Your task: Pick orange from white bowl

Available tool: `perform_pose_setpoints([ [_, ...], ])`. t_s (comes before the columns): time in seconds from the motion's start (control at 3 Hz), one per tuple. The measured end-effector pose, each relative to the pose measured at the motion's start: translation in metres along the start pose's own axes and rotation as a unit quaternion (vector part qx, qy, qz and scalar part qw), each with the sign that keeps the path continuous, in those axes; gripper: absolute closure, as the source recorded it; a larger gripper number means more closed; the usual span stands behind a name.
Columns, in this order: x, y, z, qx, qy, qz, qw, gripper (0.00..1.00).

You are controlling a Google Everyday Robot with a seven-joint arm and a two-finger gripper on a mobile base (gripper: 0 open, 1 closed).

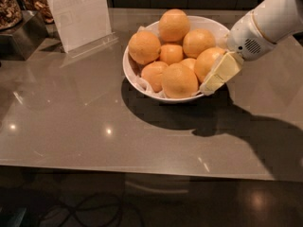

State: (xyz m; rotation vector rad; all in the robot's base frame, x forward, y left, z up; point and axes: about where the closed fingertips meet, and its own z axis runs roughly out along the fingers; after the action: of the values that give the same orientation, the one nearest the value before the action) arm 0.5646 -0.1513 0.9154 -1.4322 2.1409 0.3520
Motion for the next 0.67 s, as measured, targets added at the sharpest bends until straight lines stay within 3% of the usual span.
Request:
perform_pose_setpoints([
  [0.67,-0.0004,-0.0006,0.0005,0.001,-0.001,0.000,1.0000,0.42],
])
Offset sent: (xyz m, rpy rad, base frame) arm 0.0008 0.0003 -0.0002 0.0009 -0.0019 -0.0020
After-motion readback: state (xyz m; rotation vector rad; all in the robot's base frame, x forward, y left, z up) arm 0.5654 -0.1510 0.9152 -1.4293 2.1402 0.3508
